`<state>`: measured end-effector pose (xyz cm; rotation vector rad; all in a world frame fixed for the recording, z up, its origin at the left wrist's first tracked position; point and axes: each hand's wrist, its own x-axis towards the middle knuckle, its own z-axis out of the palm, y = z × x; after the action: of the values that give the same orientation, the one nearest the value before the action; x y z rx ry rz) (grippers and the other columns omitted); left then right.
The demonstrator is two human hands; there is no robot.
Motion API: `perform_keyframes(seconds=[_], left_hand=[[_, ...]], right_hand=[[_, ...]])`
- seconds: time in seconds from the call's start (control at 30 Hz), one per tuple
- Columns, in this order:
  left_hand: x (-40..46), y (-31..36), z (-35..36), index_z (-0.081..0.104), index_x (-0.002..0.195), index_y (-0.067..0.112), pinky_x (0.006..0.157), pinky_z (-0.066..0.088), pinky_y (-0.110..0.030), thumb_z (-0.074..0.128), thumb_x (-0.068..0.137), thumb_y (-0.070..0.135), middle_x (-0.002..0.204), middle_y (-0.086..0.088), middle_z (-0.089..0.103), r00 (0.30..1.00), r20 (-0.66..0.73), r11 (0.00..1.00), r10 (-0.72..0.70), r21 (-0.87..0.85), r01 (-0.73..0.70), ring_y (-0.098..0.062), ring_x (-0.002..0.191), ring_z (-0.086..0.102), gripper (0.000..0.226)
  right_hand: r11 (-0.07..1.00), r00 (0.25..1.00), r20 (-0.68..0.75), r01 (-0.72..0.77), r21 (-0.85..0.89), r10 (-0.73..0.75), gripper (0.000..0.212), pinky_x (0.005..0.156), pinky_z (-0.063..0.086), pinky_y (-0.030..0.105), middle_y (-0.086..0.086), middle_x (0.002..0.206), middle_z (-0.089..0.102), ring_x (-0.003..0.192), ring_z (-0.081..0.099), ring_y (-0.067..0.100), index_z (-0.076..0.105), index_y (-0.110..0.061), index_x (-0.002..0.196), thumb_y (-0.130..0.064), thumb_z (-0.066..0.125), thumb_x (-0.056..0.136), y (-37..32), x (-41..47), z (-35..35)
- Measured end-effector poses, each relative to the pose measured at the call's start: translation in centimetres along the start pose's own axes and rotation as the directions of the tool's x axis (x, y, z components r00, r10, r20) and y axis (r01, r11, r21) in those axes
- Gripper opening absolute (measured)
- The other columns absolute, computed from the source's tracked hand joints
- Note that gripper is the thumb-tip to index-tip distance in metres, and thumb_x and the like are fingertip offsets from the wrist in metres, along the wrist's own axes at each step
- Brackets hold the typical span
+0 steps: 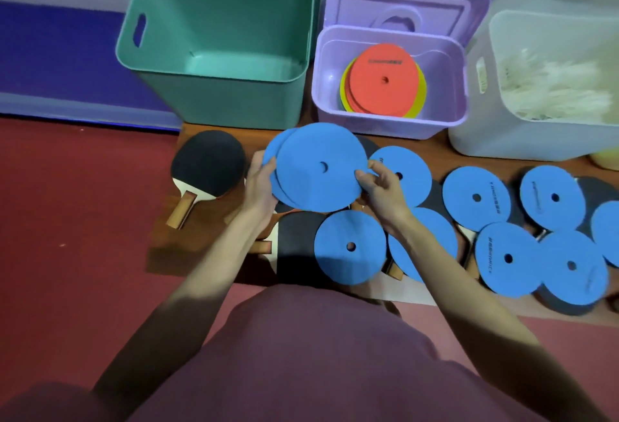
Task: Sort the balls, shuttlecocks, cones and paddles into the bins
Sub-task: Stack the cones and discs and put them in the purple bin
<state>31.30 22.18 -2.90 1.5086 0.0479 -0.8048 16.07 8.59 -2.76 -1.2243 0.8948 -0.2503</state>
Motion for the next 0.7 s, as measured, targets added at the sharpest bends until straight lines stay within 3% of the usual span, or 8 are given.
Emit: perform_keyframes(seconds=[0.1,0.17,0.27,0.37,0.43,0.53,0.6,0.7], left_hand=[[-0.5,0.0,1.3,0.062,0.101,0.016,0.065,0.054,-0.024,0.034,0.102,0.029,0.099,0.005,0.070,0.996,0.045,0.993,-0.078,-0.081,0.081,-0.011,0.087,0.067,0.031],[-0.7,-0.2,1.7,0.064,0.099,0.022,0.062,0.055,-0.023,0.031,0.103,0.038,0.093,0.011,0.071,0.991,0.087,0.992,-0.107,-0.065,0.112,-0.007,0.084,0.069,0.037],[-1.0,-0.9,1.9,0.055,0.099,0.016,0.071,0.053,-0.032,0.054,0.096,0.025,0.099,0.001,0.064,0.991,0.107,0.994,-0.078,0.086,0.069,-0.020,0.095,0.063,0.010],[-1.0,-1.9,1.7,0.052,0.105,0.016,0.087,0.053,-0.042,0.062,0.089,0.011,0.111,-0.007,0.062,0.987,0.151,0.982,-0.062,0.187,0.033,-0.026,0.106,0.061,0.020],[-1.3,-2.0,1.7,0.052,0.105,0.017,0.091,0.052,-0.045,0.062,0.088,0.009,0.112,-0.006,0.062,0.986,0.156,0.978,-0.051,0.208,0.017,-0.026,0.108,0.060,0.022],[-1.3,-2.4,1.5,0.052,0.108,0.017,0.090,0.052,-0.045,0.062,0.088,0.009,0.112,-0.004,0.061,0.989,0.140,0.978,-0.036,0.207,0.006,-0.025,0.108,0.060,0.024],[-1.3,-2.5,1.2,0.051,0.107,0.017,0.090,0.052,-0.044,0.062,0.088,0.008,0.111,-0.004,0.061,0.993,0.113,0.976,-0.019,0.217,-0.006,-0.024,0.107,0.060,0.023],[-1.0,-2.6,0.5,0.051,0.107,0.017,0.090,0.051,-0.042,0.061,0.089,0.009,0.108,-0.002,0.059,0.996,0.085,0.969,0.024,0.243,-0.044,-0.023,0.106,0.059,0.022]], right_hand=[[1.000,0.999,-0.043,-0.005,-0.027,0.004,0.009,0.069,0.047,0.043,0.020,0.082,0.059,0.070,0.052,0.030,0.058,-0.012,0.090,-0.016,0.053,0.096,0.6,-0.4,-0.1],[0.998,0.998,-0.063,0.008,-0.063,-0.012,0.010,0.055,0.046,0.028,0.008,0.069,0.061,0.057,0.055,0.018,0.058,-0.011,0.087,-0.015,0.054,0.096,0.9,-0.7,-0.4],[0.993,0.998,-0.070,-0.018,-0.113,0.011,0.011,0.047,0.038,0.020,0.000,0.060,0.057,0.046,0.049,0.007,0.058,-0.016,0.083,-0.015,0.057,0.094,1.4,-1.1,-0.9],[0.987,0.999,-0.019,-0.049,-0.151,0.047,0.007,0.047,0.037,0.018,0.012,0.070,0.053,0.048,0.047,0.007,0.059,-0.014,0.087,-0.018,0.059,0.093,1.8,-1.6,-1.8],[0.977,0.998,-0.007,-0.058,-0.205,0.058,0.013,0.048,0.036,0.017,0.010,0.067,0.055,0.049,0.048,0.007,0.058,-0.010,0.083,-0.019,0.059,0.093,2.2,-1.7,-2.5],[0.909,0.990,-0.136,-0.027,-0.416,-0.033,0.017,0.058,0.045,0.026,0.011,0.069,0.061,0.058,0.054,0.010,0.061,-0.002,0.083,-0.016,0.060,0.092,3.8,-1.5,-3.7],[0.810,0.979,-0.199,-0.087,-0.580,-0.038,0.012,0.067,0.046,0.035,0.010,0.075,0.061,0.070,0.056,0.017,0.061,-0.005,0.091,-0.015,0.065,0.087,5.3,-1.3,-4.7],[0.660,0.982,-0.185,-0.156,-0.735,0.026,0.036,0.075,0.043,0.032,0.012,0.098,0.057,0.093,0.054,0.026,0.055,-0.003,0.107,-0.018,0.073,0.079,7.7,-1.2,-5.2]])
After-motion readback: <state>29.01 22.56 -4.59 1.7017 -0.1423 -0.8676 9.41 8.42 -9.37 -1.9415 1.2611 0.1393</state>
